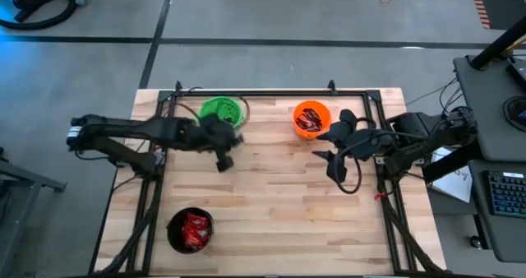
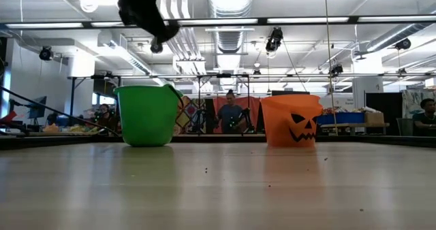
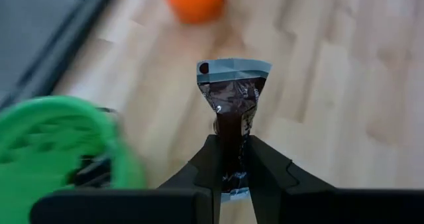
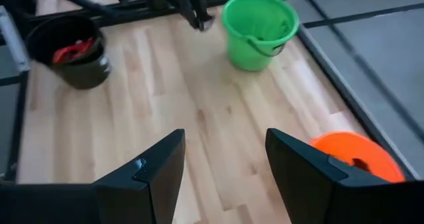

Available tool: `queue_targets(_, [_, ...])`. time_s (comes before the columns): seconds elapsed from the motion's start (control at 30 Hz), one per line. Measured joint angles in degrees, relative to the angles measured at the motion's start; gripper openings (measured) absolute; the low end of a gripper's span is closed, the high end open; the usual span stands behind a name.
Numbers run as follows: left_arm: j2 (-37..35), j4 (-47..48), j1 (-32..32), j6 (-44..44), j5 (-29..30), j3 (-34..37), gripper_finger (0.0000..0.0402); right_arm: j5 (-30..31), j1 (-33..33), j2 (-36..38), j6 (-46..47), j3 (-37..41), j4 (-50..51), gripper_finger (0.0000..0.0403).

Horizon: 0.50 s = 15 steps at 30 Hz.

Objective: Sort candy
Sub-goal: Put the black chocolate into the green bucket

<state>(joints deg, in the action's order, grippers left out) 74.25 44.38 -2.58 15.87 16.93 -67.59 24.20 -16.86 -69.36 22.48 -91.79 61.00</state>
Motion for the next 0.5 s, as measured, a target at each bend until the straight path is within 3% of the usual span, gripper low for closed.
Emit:
queue_targets(0.13, [-5.69,-0.04,3.64,0.24,5.47,0.97,0.0035,4.77,0.0,0.0,0.0,0.0,-0.13,0.0206])
queue_targets(0.2, [-8.05,-0.29,7.17,1.14,7.55,2.04,0.0036,10.02,0.0,-0.02,-0.06,0.0,-0.63,0.0206])
queue_targets(0.33, [-10.67,-1.93,16.18,2.85,5.94,4.68,0.0036,21.01,0.81,-0.08,-4.09,0.0,-6.25,0.0206])
queue_targets(0.5, [-9.81,-4.4,25.72,-1.05,1.53,7.33,0.0036,18.7,7.16,-0.19,-15.26,0.0,-22.57,0.0206])
